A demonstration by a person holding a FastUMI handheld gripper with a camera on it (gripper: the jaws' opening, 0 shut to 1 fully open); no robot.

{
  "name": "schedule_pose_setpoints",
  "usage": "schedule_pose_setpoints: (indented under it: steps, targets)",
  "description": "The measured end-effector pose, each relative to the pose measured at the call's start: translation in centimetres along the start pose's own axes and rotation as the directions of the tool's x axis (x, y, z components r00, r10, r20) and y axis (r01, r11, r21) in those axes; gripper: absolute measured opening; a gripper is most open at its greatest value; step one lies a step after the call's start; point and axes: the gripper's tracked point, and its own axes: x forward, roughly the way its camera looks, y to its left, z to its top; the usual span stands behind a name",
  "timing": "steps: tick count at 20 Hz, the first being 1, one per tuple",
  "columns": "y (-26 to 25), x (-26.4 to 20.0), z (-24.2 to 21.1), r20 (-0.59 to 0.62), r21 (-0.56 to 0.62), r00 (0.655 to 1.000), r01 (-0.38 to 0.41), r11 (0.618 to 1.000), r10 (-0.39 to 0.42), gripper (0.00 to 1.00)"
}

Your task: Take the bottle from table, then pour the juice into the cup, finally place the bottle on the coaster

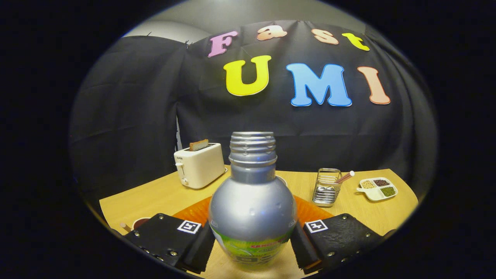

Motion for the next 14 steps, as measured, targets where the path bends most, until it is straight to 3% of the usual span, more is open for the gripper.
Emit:
schedule_pose_setpoints:
  steps: [14]
  targets:
    - [1.4, 1.5, -0.9, 0.051, -0.031, 0.999, -0.010, 0.999, 0.011, 0.83]
